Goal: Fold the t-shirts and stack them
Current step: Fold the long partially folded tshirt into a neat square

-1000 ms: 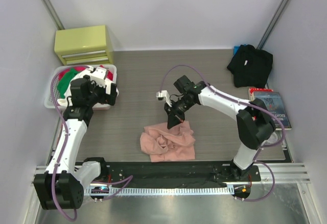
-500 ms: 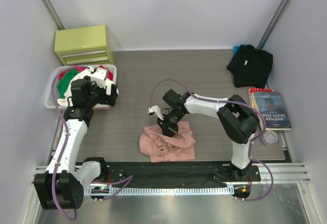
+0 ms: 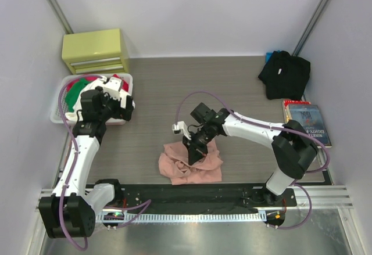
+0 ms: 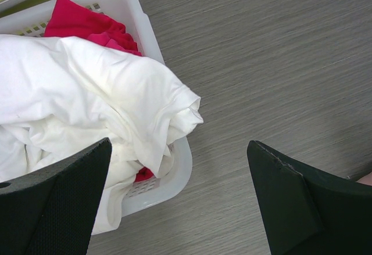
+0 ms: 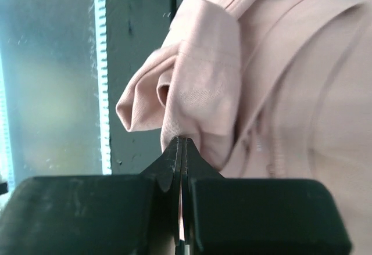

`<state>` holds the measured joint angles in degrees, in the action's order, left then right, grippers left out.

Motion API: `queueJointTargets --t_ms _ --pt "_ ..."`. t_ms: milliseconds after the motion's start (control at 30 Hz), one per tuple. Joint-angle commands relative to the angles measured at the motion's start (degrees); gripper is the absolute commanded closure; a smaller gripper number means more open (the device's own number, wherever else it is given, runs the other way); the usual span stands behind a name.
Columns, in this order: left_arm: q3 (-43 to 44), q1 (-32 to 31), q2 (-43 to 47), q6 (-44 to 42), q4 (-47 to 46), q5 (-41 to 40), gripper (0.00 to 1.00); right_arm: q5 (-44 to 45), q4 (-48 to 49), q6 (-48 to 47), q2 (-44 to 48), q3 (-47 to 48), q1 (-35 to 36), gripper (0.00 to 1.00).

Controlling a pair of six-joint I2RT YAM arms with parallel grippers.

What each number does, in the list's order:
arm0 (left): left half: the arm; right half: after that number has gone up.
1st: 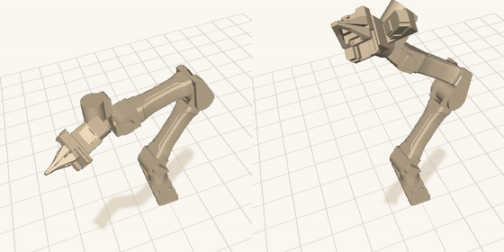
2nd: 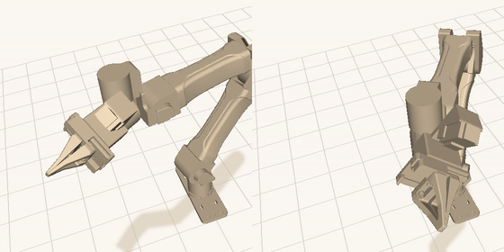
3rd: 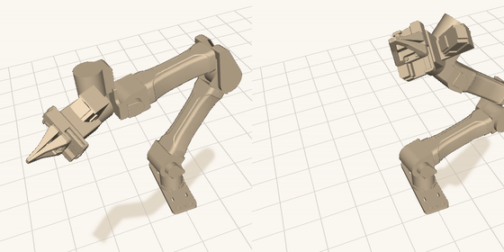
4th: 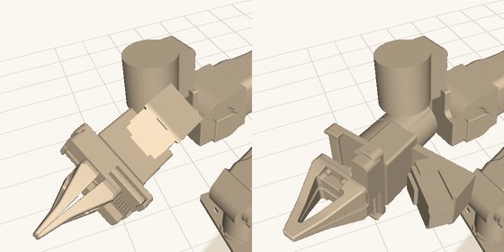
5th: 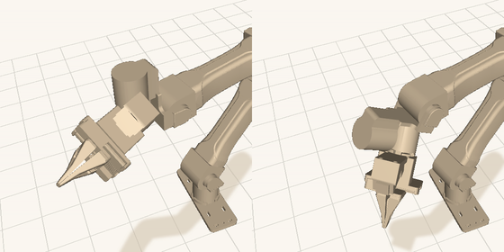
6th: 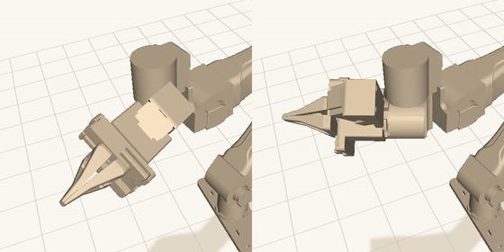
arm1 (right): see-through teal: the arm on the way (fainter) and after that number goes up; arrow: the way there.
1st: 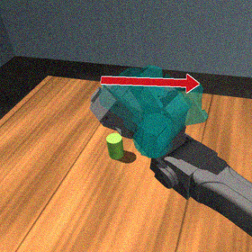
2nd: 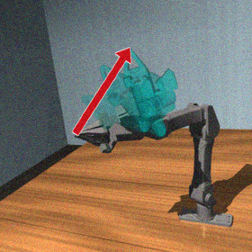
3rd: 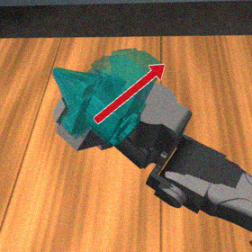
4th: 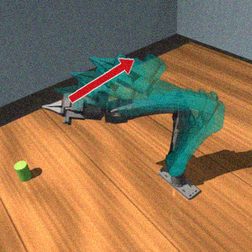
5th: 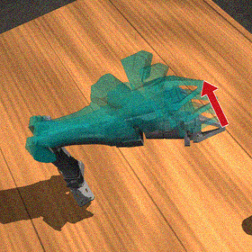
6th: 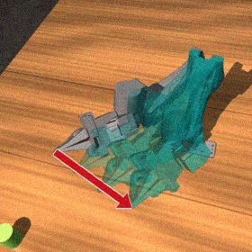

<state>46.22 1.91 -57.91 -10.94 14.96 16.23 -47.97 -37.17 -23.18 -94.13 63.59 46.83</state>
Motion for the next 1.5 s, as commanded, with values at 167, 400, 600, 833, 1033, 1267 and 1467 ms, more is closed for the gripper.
queueJointTargets --t_ms 167,400,600,833,1033,1267,1467 --pt "-0.1 0.4 1.4 -1.2 -2.9 -0.3 0.00 -0.3 -1.7 0.5 -1.1 -2.2 6.2 0.99" --pt "-0.8 0.3 2.4 -1.2 -3.0 -0.1 0.00 5.1 -1.6 -1.3 1.9 1.2 5.0 0.99" --pt "-1.3 0.3 1.7 -1.1 -3.6 0.2 0.00 9.2 -1.6 0.0 8.2 4.4 4.3 0.99" --pt "-1.6 0.3 1.9 -0.9 -3.7 -0.1 0.00 19.7 4.3 3.4 6.8 0.2 4.2 0.99" --pt "-1.0 0.3 1.8 -0.7 -3.4 -0.4 0.00 35.3 16.5 9.7 -3.4 -4.3 4.2 0.99" --pt "-1.4 0.3 2.1 -1.3 -3.3 -0.7 0.00 34.3 20.2 12.1 -9.7 -4.7 4.3 0.99" --pt "-1.3 0.3 1.9 -1.2 -3.4 -0.4 0.00 35.8 22.0 12.6 -15.7 -5.0 3.5 0.99"
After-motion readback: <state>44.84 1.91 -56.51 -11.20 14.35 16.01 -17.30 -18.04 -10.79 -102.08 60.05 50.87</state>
